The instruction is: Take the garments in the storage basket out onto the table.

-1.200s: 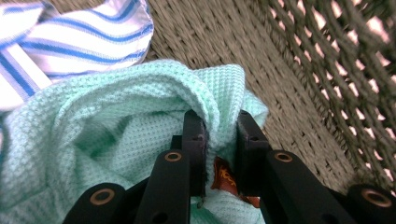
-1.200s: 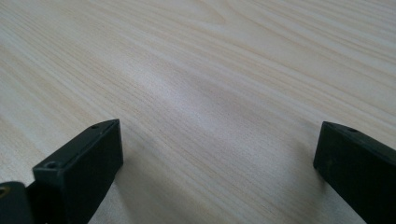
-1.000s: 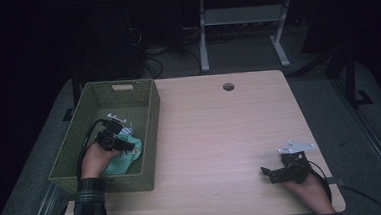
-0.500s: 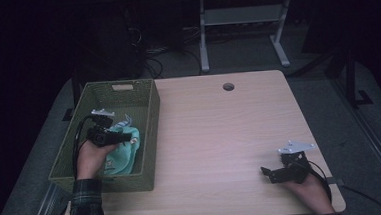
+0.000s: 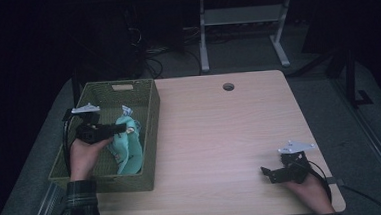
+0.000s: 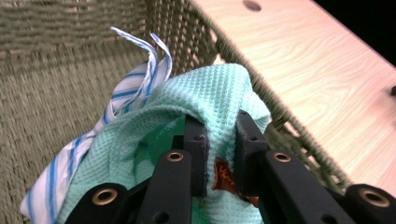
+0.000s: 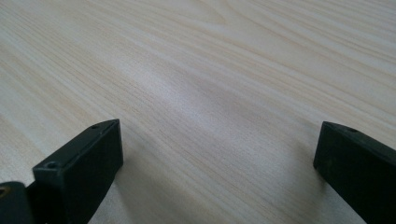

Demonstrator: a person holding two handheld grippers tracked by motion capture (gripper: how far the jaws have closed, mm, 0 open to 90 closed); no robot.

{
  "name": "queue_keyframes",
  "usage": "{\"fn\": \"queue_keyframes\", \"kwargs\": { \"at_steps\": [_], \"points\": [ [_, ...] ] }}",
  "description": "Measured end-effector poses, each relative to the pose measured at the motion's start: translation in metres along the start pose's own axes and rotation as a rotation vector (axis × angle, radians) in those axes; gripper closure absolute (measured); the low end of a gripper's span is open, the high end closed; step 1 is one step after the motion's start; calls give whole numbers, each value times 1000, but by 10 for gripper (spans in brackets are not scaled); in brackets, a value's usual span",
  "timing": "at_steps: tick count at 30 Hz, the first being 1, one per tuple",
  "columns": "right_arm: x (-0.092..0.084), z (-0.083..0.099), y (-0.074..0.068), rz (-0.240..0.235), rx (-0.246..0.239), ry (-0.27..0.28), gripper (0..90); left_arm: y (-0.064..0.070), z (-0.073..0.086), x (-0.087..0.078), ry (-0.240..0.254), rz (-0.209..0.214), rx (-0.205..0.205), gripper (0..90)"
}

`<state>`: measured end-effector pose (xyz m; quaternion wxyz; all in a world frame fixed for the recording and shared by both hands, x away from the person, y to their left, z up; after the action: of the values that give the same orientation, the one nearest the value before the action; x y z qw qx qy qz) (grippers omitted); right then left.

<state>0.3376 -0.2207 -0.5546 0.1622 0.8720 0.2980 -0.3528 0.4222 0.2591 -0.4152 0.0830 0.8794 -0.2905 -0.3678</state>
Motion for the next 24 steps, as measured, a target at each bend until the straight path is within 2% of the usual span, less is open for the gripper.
{"fn": "queue_keyframes", "kwargs": {
  "at_steps": [11,19,24],
  "points": [
    [0,0,0,-1,1,0,10,9,-14,-16,77,28,14,777],
    [0,0,0,0,1,0,11,15,-27,-28,107,38,33,778],
    [0,0,0,-1,5,-3,10,21,-35,-33,128,63,38,778]
  ]
}}
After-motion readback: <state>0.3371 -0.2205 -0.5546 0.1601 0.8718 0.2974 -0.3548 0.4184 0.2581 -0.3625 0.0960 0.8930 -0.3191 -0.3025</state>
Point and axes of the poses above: each handheld gripper's, and its own axes: x roughly forward along the jaws, z roughly out of its underside, y roughly to its right, the point moved 10 cm from there along x, roughly forward along the jaws, and after that the axes turned 8 degrees about -x, right-handed, at the moved point
